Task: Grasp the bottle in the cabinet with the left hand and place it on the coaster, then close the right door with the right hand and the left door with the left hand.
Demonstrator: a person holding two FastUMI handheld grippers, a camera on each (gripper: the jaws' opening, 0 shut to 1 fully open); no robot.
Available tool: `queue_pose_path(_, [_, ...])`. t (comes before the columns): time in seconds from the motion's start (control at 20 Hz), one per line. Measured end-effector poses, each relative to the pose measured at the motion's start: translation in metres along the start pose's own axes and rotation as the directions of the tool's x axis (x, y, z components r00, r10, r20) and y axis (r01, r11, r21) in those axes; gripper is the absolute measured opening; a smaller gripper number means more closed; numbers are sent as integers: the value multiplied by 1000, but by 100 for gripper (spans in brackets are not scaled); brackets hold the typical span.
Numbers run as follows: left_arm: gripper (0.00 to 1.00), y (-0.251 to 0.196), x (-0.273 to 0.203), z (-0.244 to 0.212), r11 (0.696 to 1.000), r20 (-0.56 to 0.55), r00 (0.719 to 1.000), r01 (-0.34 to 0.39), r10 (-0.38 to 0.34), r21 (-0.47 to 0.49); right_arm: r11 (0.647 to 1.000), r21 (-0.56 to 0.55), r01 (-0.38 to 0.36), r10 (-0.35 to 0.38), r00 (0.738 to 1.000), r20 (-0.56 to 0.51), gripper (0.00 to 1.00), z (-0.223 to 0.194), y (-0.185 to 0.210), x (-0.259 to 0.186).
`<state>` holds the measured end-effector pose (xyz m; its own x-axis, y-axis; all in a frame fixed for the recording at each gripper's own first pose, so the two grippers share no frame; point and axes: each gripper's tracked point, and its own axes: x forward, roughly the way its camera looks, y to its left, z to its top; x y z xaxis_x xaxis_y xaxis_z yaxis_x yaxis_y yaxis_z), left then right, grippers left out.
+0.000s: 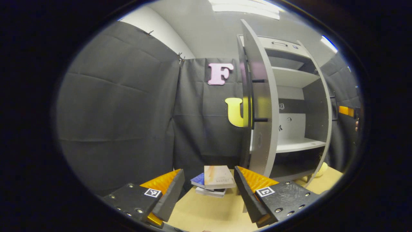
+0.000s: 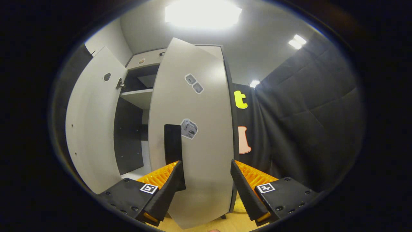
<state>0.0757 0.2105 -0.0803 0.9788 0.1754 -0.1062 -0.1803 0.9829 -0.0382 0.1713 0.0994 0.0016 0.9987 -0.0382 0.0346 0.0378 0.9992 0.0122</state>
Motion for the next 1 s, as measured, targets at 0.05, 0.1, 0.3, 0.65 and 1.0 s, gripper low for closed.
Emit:
queue_pose_path(0.05, [91, -1, 3, 3, 1000, 2, 1000, 4, -4, -1, 1000, -2, -6, 6, 1000, -4, 95, -2, 1, -3])
queue_pose_path(0.1, [96, -1, 7, 6, 1000, 8, 1000, 7, -7, -1, 1000, -1, -16, 16, 1000, -10, 95, -5, 2, -6])
queue_pose_path(0.3, [90, -6, 30, 40, 999, 46, 998, 32, -31, -17, 1000, -7, -28, 28, 999, -44, 95, -22, -5, -22])
queue_pose_path(0.65, [91, 0, 75, 83, 999, 41, 999, 37, -35, -36, 1000, 8, -6, 7, 997, -83, 95, -41, -30, -40])
queue_pose_path(1.0, [90, -22, 92, 111, 996, 69, 997, 38, -32, -80, 999, 14, 47, -46, 996, -71, 95, -36, -76, -48])
